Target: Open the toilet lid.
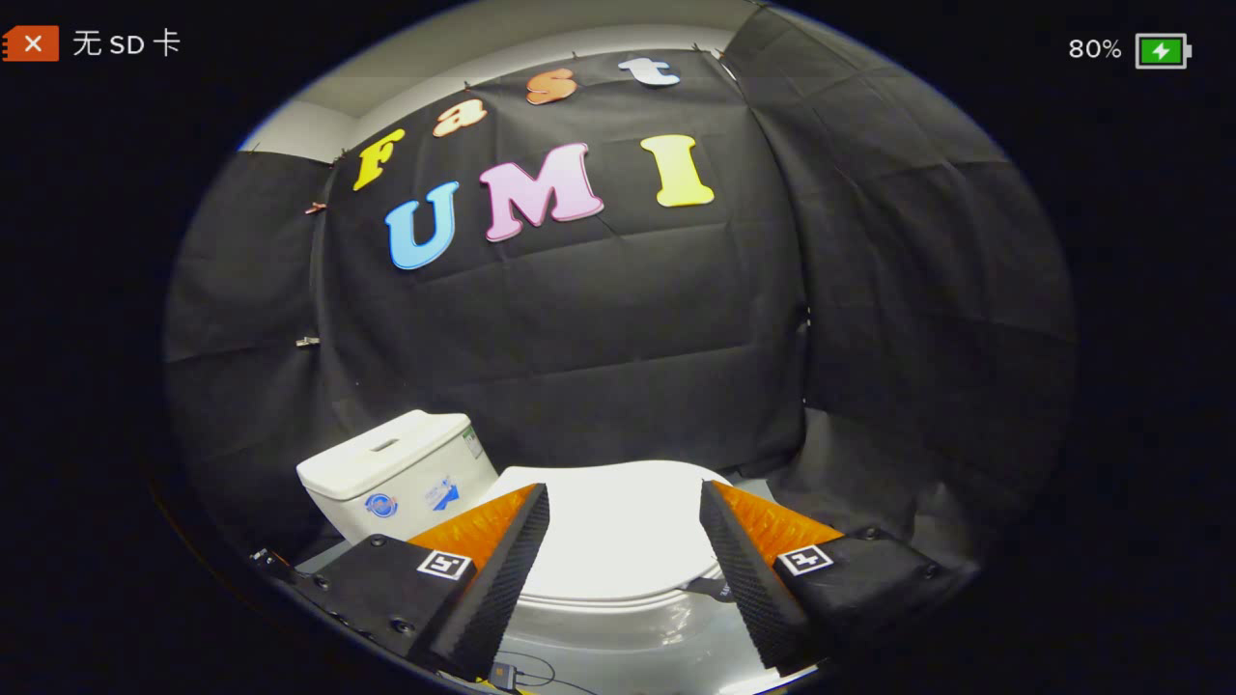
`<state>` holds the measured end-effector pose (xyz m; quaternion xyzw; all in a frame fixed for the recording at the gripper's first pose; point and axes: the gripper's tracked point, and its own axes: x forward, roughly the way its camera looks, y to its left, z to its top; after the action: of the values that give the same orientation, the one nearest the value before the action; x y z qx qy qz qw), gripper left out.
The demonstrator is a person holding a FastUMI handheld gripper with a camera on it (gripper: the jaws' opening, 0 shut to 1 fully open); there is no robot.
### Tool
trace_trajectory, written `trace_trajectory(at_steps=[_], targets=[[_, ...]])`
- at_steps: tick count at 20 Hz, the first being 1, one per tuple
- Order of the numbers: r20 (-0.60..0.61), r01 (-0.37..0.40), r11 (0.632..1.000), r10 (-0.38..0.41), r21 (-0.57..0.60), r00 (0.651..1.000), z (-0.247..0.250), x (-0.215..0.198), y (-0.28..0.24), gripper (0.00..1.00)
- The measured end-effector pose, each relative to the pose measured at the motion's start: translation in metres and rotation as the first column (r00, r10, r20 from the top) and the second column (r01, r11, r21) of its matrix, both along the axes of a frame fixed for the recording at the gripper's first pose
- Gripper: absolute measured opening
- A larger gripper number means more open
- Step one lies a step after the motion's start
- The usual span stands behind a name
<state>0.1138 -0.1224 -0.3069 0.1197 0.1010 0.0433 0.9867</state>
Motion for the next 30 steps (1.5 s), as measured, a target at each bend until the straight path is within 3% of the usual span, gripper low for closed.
trace_trajectory(at_steps=[6,10,19,22,24,26,27,29,30], targets=[[-0.17,0.058,0.985,-0.03,0.161,0.985,-0.069,0.014,-0.04,0.99],[-0.265,0.129,0.948,-0.049,0.29,0.963,-0.109,0.024,-0.061,0.99],[-0.434,0.282,0.794,-0.025,0.539,0.9,-0.192,0.038,-0.083,0.98],[-0.474,0.32,0.729,0.007,0.605,0.88,-0.212,0.046,-0.081,0.97],[-0.478,0.321,0.656,0.069,0.683,0.876,-0.217,0.05,-0.07,0.96],[-0.5,0.345,0.594,0.113,0.727,0.859,-0.225,0.055,-0.063,0.62],[-0.467,0.34,0.547,0.109,0.765,0.877,-0.216,0.053,-0.065,0.45],[-0.438,0.294,0.566,0.134,0.77,0.889,-0.214,0.053,-0.064,0.12],[-0.439,0.309,0.549,0.121,0.777,0.89,-0.216,0.063,-0.062,0.12]])
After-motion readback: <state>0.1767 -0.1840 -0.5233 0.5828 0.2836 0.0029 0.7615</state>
